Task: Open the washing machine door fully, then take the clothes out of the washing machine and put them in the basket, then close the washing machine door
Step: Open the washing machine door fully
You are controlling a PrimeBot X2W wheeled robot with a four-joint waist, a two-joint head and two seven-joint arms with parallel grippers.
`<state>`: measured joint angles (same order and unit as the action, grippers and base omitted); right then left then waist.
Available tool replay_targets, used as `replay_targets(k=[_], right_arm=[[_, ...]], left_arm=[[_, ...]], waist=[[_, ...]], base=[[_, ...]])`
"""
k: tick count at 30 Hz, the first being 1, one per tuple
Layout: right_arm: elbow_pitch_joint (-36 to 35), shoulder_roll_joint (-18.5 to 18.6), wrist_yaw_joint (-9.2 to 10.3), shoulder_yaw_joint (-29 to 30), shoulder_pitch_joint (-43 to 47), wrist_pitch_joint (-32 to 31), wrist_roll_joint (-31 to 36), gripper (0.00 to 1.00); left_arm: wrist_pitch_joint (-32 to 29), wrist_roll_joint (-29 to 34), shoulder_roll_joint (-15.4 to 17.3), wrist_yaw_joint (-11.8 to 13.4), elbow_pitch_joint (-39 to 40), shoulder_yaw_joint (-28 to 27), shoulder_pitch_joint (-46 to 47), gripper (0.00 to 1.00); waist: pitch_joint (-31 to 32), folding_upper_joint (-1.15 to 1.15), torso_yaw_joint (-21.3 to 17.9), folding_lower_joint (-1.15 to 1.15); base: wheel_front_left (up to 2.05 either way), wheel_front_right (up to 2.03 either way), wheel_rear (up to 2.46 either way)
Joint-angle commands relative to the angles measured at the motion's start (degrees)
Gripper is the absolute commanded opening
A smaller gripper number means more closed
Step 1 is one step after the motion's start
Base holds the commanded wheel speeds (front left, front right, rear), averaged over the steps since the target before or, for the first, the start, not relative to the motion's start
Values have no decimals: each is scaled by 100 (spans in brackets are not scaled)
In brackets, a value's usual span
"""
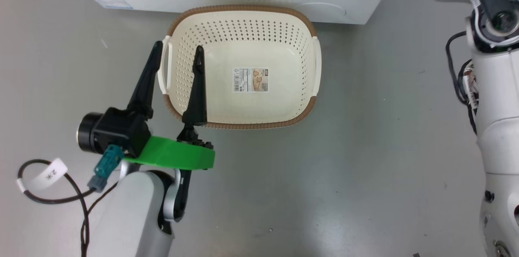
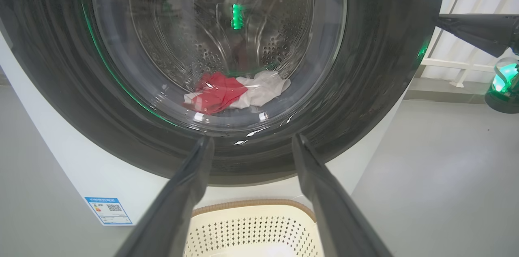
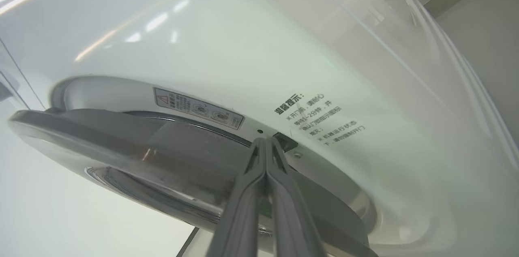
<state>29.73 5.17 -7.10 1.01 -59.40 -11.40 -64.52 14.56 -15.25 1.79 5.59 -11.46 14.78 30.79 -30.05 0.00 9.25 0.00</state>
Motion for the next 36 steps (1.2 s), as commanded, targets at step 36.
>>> replay_targets(k=[36], right_arm=[[765,18,-39,206,-1337,-1868,-407,0]], left_arm=[[44,-144,109,80,141,49,158,100]], waist=[[-292,0,298,0]], base=[[0,0,0]])
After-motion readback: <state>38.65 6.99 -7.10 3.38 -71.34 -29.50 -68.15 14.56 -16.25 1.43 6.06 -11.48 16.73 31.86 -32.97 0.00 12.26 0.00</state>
